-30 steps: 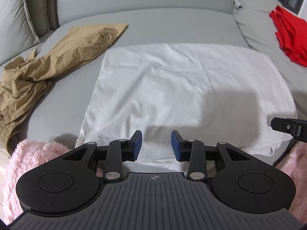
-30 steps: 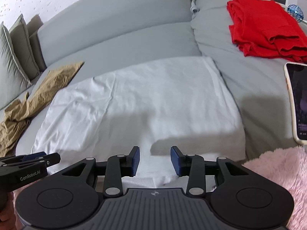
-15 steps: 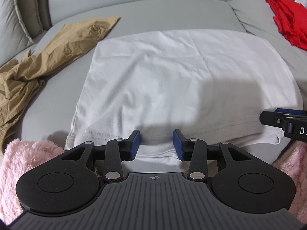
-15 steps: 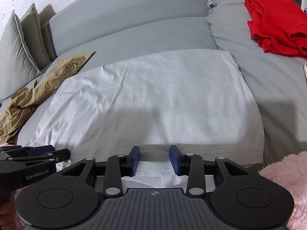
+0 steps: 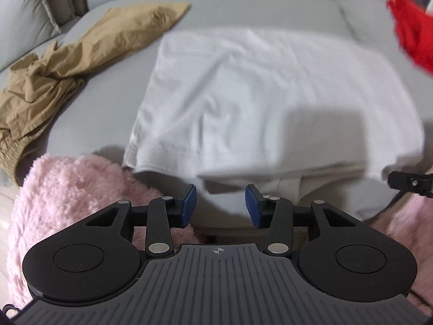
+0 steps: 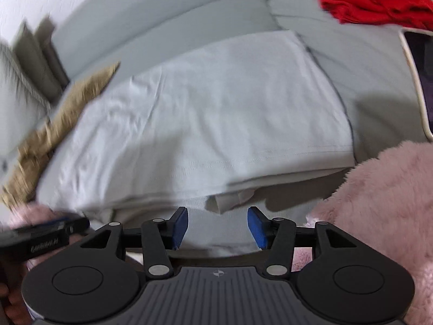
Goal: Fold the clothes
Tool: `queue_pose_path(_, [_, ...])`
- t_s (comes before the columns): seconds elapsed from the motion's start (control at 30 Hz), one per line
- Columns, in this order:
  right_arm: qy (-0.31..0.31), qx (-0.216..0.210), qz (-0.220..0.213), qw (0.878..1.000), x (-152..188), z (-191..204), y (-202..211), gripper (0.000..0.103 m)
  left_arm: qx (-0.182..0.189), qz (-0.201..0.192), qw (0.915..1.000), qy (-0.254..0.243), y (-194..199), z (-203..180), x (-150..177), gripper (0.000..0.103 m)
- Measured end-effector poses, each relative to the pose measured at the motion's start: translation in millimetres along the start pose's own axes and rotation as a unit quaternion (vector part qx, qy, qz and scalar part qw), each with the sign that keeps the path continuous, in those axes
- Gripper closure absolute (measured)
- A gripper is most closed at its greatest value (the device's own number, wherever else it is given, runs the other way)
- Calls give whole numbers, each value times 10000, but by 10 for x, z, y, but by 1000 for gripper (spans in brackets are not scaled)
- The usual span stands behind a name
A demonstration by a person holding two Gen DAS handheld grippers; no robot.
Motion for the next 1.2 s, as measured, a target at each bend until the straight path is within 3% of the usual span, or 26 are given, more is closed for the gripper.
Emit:
queue_pose_path(0.4, [-408, -378, -113, 9984, -3, -81, 15, 44, 41, 99, 9999, 80, -61, 9, 7, 55])
queue_pose_path(0.53, [-609, -396, -369, 9967, 5, -179, 70, 41, 110, 120, 9998, 142, -78, 39, 17, 54])
queue_pose_path(0.67, [-1055, -695, -564, 9904, 7, -382, 110, 36, 219, 166, 9992, 297, -96, 89, 5, 54])
queue_pose_path(0.83, [-2174, -1219, -492, 9672, -45, -744, 41, 34, 301, 172, 9987, 377, -92, 118, 17, 54])
queue_pose_path(1.03, [-2811, -1884, -542, 9394, -97, -859, -162, 33, 309, 159, 9988, 347, -89, 129, 22, 54])
queue_pose_path(1.2, [-3127, -2033, -1047, 9219, -44, -887, -241, 34, 276, 172, 9988, 367, -98, 130, 23, 54])
Point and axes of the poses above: each gripper's, at about its wrist camera, not at the fingertips, and y roughly against the way its jaws point, z to its left, x to its underside, the point moved 1 cm from there along -y, roughly the way its jaws point, and after that the axes turned 15 degrees about z, right-handed, at the moved point
